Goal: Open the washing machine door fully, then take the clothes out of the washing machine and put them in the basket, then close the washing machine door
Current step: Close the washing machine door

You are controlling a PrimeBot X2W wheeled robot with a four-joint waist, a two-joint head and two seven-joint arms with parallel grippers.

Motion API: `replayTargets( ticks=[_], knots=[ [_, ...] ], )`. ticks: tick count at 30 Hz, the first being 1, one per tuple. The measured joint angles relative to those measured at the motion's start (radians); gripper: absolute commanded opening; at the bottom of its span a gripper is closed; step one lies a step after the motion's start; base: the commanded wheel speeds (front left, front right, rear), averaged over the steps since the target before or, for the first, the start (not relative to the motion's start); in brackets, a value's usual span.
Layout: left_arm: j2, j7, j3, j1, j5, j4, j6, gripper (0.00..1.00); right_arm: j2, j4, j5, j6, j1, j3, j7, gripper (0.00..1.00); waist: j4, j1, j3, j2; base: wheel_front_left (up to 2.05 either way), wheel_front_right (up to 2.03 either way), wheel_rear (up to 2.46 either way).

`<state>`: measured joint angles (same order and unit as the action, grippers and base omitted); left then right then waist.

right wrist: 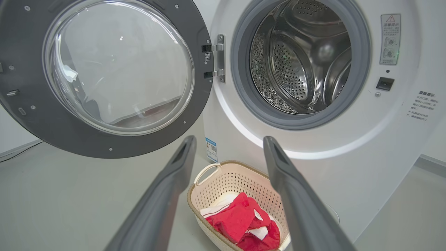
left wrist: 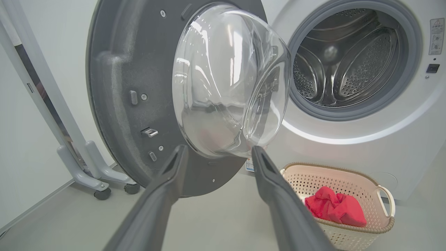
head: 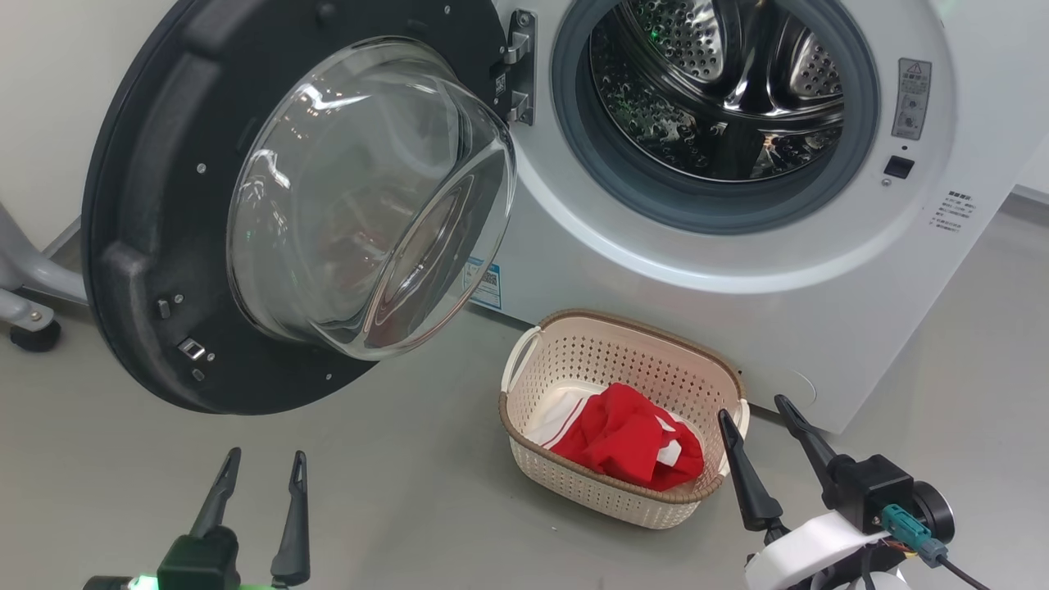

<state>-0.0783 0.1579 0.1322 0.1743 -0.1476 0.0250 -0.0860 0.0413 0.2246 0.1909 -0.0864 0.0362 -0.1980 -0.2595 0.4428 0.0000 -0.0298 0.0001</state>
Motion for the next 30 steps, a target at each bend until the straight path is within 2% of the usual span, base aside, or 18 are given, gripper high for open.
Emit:
replayTargets(
  ticks=[2, 8, 15, 22, 30],
  knots=[
    [-0.001, -0.004, 0.001, 0.000, -0.001, 0.000, 0.000, 0.00, 0.000, 0.002, 0.001, 0.001, 0.000, -0.001, 0.000, 1.00, 0.001, 0.0000, -0.002, 0.0000, 0.00, 0.00, 0.00],
    [0.001, -0.002, 0.004, 0.000, -0.049, 0.013, 0.021, 0.00, 0.000, 0.003, 0.001, 0.001, 0.000, -0.002, 0.000, 1.00, 0.003, 0.0000, -0.006, 0.0000, 0.00, 0.00, 0.00],
    [0.030, 0.012, -0.029, 0.000, -0.350, 0.077, 0.096, 0.00, 0.000, 0.003, 0.001, 0.002, 0.000, -0.003, 0.000, 1.00, 0.010, 0.0000, -0.006, 0.0000, 0.00, 0.00, 0.00],
    [0.032, 0.027, -0.128, -0.008, -0.709, 0.144, 0.171, 0.00, 0.000, 0.001, 0.001, 0.010, 0.000, -0.006, 0.000, 1.00, 0.015, 0.0000, 0.004, 0.0000, 0.00, 0.00, 0.00],
    [0.034, 0.042, -0.269, -0.120, -0.960, 0.243, 0.188, 0.00, 0.000, -0.002, -0.018, 0.010, -0.005, -0.010, 0.000, 1.00, 0.012, 0.0000, 0.032, 0.0000, 0.00, 0.00, 0.00]
  ],
)
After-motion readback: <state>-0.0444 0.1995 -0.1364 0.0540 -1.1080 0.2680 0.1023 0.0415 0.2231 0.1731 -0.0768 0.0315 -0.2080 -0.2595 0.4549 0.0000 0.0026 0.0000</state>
